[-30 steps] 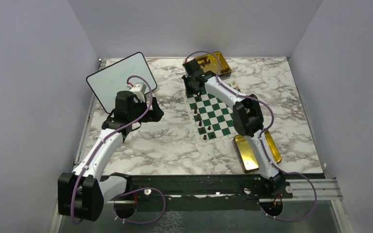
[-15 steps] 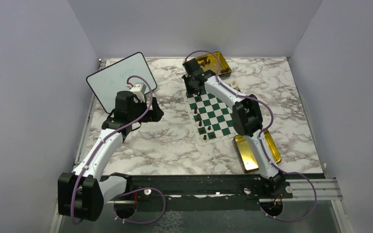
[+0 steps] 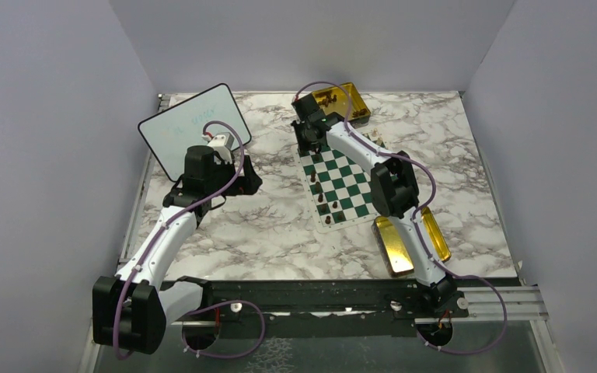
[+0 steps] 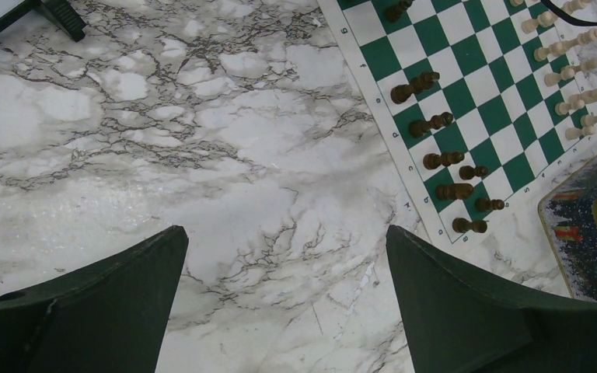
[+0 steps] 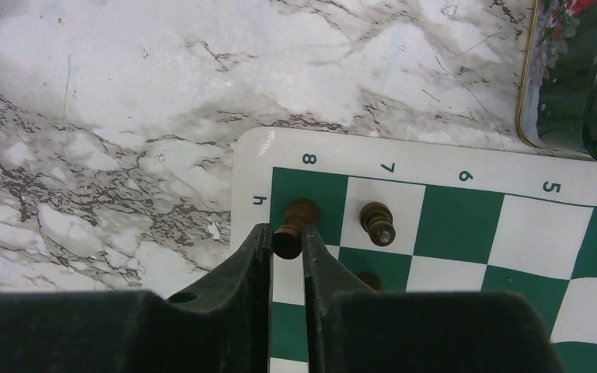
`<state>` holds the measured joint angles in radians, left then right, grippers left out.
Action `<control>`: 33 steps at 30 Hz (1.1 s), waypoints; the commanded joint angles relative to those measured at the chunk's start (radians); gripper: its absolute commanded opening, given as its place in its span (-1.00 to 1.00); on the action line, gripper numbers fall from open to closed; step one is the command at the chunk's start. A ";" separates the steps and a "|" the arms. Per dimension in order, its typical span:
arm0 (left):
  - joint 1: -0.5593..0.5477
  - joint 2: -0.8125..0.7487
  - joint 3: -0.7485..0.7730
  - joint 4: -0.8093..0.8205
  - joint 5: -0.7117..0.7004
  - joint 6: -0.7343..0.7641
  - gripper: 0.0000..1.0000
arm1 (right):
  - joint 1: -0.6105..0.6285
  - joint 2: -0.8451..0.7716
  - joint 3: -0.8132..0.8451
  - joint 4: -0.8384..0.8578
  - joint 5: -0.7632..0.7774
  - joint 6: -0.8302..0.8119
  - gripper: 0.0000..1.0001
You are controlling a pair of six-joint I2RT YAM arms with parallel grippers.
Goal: Set up the chess pieces on the board
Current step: Place the chess piece on the chessboard.
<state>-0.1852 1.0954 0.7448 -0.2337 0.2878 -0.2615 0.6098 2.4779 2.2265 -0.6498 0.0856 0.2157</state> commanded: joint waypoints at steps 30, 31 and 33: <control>0.001 -0.018 0.013 -0.059 0.017 0.021 0.98 | -0.012 -0.192 -0.058 0.081 0.084 -0.014 -0.08; 0.001 -0.017 0.012 -0.059 0.016 0.021 0.98 | -0.013 -0.215 -0.080 0.089 0.086 -0.010 -0.08; 0.001 -0.018 0.010 -0.053 0.015 0.016 0.98 | -0.016 -0.261 -0.127 0.105 0.084 -0.003 -0.07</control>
<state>-0.1852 1.0954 0.7448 -0.2836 0.2871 -0.2565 0.6029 2.3459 2.1590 -0.6212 0.1314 0.2081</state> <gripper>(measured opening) 0.989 0.459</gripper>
